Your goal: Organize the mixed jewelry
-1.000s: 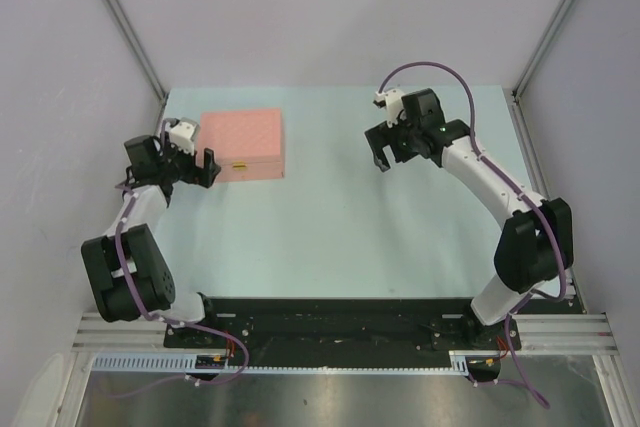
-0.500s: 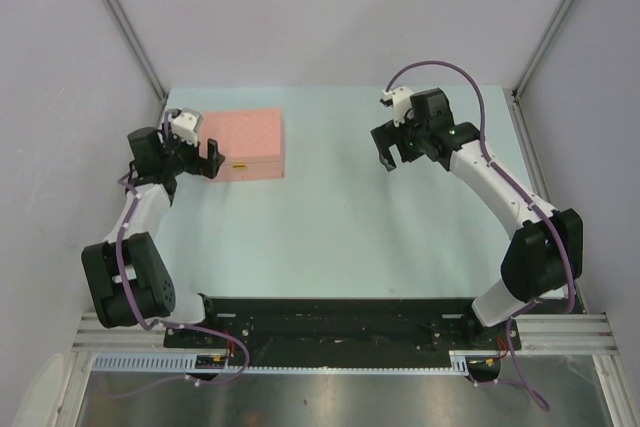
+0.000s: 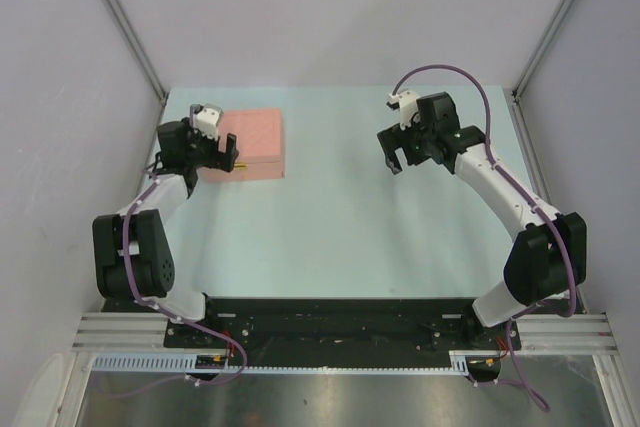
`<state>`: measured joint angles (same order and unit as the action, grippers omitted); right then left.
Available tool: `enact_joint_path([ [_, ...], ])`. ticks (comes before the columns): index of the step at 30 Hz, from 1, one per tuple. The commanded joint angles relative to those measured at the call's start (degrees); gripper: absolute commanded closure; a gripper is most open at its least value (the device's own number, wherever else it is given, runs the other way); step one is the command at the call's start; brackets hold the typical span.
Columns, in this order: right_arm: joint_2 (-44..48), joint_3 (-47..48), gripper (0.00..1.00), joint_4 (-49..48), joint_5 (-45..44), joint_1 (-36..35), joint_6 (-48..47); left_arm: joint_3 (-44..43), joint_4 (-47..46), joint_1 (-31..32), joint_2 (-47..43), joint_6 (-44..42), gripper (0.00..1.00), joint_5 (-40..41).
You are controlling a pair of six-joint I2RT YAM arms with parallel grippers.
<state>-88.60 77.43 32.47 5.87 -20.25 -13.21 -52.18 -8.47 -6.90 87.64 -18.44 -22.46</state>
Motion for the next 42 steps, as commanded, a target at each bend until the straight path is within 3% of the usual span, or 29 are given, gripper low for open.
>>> enact_joint_path([
  [1, 3.17, -0.70, 0.00, -1.62, 0.20, 0.65, -0.32, -1.43, -2.52, 0.83, 1.48, 0.07, 0.00, 4.09],
  [12, 4.13, -1.84, 0.00, -2.23, 1.16, 1.97, -0.06, 0.94, -1.11, 1.80, 1.66, -2.83, 0.00, 6.46],
  [22, 5.10, -2.81, 0.00, -2.59, 1.78, 2.67, 0.20, 3.14, 4.33, 6.36, 0.17, -5.47, 0.00, 11.82],
  [42, 7.03, -3.69, 0.00, -2.67, 2.13, 3.55, 0.29, 8.41, 14.44, 8.83, -1.50, -6.79, 0.00, 18.24],
])
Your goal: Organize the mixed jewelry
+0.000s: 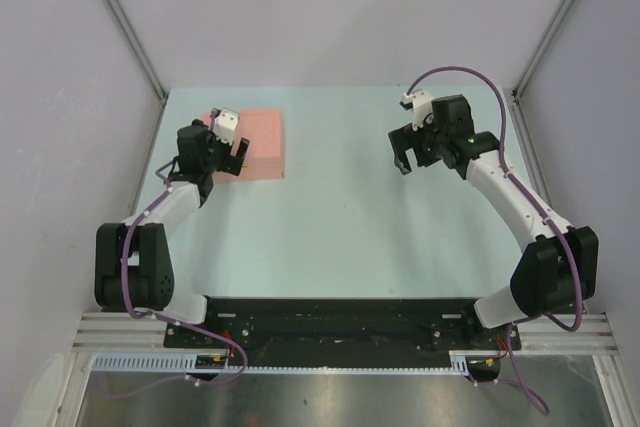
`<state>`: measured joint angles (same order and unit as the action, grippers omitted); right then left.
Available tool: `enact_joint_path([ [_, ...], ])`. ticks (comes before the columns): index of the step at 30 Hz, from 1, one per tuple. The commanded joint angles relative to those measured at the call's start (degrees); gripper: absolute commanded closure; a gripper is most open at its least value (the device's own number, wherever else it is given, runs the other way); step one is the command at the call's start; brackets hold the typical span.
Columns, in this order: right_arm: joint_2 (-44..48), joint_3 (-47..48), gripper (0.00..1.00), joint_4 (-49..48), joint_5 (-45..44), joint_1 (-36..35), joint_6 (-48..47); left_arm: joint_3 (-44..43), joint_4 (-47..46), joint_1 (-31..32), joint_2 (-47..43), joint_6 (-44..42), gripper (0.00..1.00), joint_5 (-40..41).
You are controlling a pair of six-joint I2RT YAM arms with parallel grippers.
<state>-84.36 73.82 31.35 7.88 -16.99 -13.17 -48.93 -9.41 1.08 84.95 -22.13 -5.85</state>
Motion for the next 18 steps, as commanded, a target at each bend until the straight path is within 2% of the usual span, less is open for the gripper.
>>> enact_joint_path([
  [1, 2.79, -0.08, 0.00, -1.65, 0.12, 0.47, 0.25, 5.68, 15.30, 0.85, 0.66, -3.27, 0.00, 1.80],
  [9, 4.02, -0.08, 0.00, -1.82, -0.49, 0.91, -0.19, 5.07, 16.09, 0.85, -1.62, -2.48, 0.00, 1.36],
  [18, 6.57, -0.08, 0.00, -2.00, -0.50, 3.37, -0.02, -2.13, 18.89, 0.85, -7.77, 1.12, 0.00, -1.71],
])
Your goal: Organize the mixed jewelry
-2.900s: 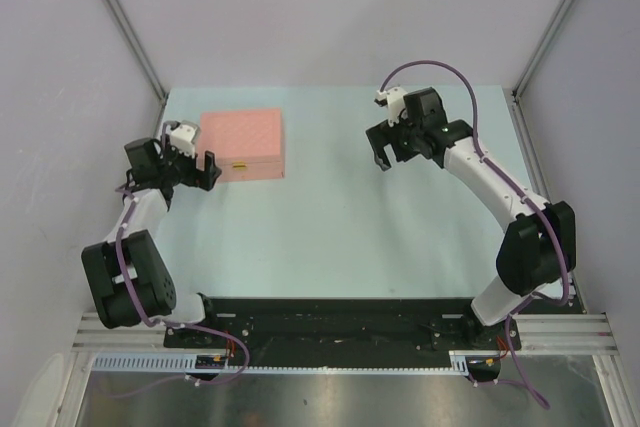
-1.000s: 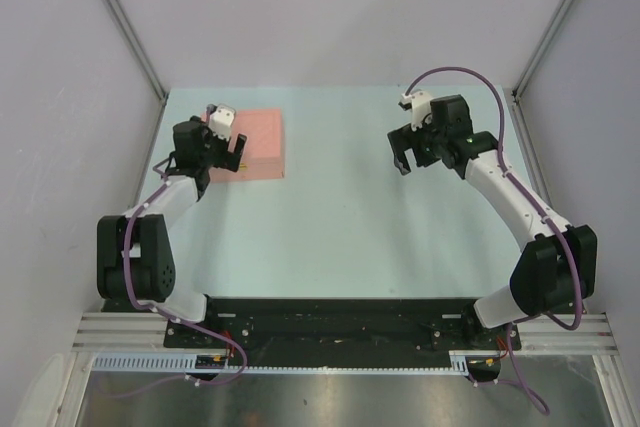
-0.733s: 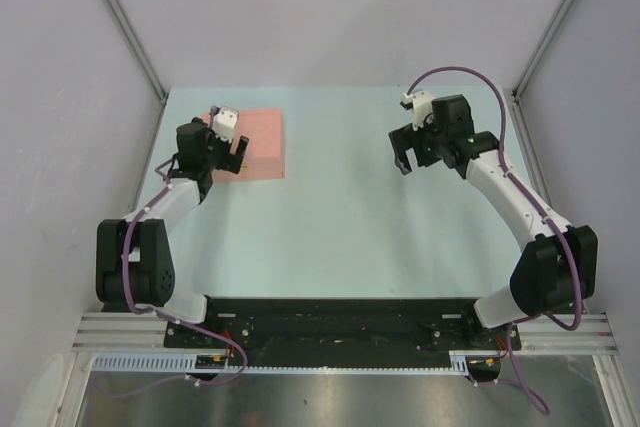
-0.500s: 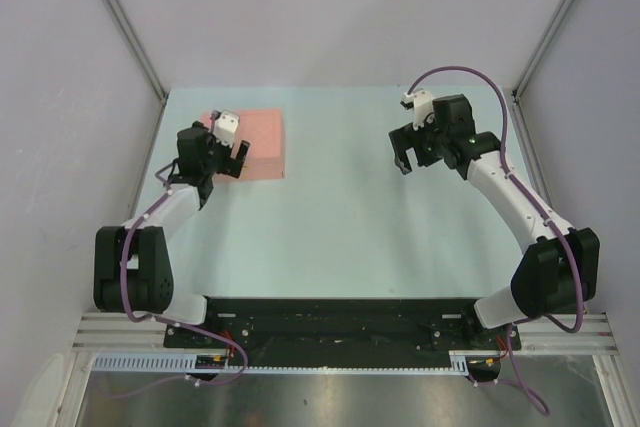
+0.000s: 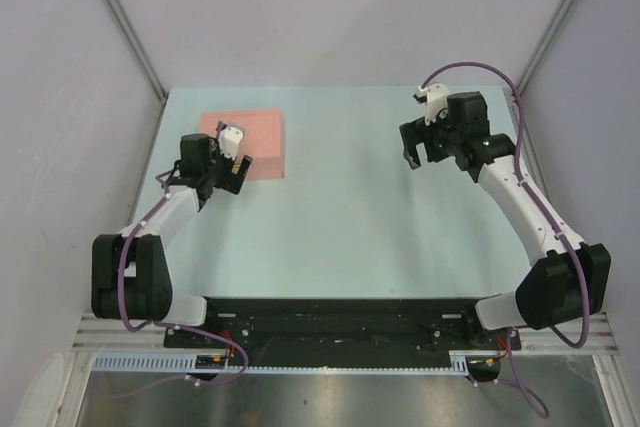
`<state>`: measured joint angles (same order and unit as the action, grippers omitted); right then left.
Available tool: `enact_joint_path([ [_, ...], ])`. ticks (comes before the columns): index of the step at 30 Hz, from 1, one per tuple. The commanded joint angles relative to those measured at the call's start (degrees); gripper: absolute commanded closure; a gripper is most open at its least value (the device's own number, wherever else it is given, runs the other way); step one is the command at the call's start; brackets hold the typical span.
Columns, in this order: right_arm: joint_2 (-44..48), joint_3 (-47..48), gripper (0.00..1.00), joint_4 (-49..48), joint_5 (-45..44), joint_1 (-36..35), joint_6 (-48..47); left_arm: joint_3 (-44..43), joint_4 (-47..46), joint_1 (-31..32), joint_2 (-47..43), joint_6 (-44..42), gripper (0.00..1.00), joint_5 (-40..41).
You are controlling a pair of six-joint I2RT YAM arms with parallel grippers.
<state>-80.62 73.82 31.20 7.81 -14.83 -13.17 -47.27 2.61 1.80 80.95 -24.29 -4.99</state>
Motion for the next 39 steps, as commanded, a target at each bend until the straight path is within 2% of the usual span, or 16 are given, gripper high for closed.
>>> enact_joint_path([
  [1, 3.27, -0.08, 0.00, -1.85, -0.34, 1.21, -0.10, -5.10, 7.23, 0.13, -4.30, 3.46, 0.00, -3.00],
  [9, 5.65, -0.08, 0.00, -1.58, -1.22, 2.61, -0.28, -8.98, 8.73, 0.13, -9.57, 6.27, 0.00, -4.41],
  [16, 8.28, 0.01, 0.00, -3.34, -1.48, 4.81, 2.36, -8.28, 4.69, 0.13, -15.29, 10.75, 0.00, -6.69],
  [21, 9.60, 0.18, 0.00, -4.66, -5.35, 5.16, 2.88, -9.33, 3.01, 0.04, -18.19, 13.56, 0.00, -8.89],
  [29, 10.92, 0.80, 0.00, -6.15, -7.64, 5.69, 4.11, -16.89, 6.08, 0.04, -16.00, 17.17, 0.00, -9.68],
  [39, 12.85, 2.91, 0.00, -6.85, -6.94, 5.78, 4.47, -18.04, 3.63, 0.04, -15.91, 20.07, 0.00, -11.09],
])
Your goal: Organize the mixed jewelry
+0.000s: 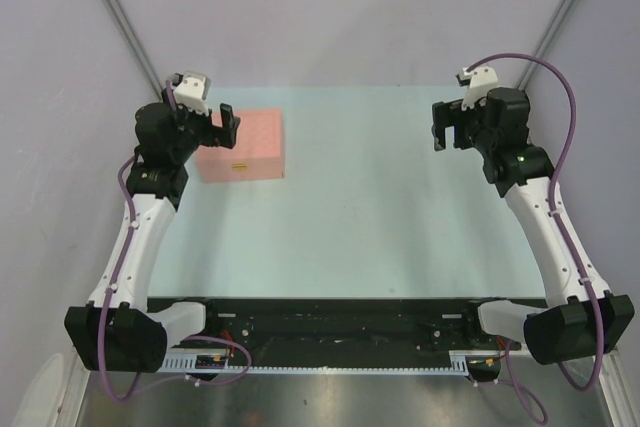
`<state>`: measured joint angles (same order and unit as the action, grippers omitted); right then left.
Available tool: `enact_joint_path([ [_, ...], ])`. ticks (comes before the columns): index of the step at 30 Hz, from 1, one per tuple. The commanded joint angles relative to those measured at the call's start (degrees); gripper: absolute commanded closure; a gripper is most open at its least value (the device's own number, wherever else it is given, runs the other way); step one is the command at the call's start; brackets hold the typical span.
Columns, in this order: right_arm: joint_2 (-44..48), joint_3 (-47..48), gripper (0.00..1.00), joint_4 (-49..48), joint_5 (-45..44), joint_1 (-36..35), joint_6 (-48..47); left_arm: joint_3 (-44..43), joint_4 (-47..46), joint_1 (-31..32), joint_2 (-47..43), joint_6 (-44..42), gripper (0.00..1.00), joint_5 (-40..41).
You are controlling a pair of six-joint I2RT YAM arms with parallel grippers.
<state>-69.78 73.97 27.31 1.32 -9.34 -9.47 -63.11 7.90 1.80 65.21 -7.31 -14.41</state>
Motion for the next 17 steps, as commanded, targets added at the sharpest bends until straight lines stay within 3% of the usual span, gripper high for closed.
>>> enact_joint_path([
  [1, 1.84, 2.75, 0.00, -2.96, -0.44, 0.38, 0.86, -2.28, -1.66, 0.04, -0.26, 3.09, 0.00, -1.67],
  [17, 2.36, 3.10, 0.00, -2.70, 0.17, 0.29, 1.30, -2.28, -2.54, 0.04, -2.37, 3.36, 0.00, -2.72],
])
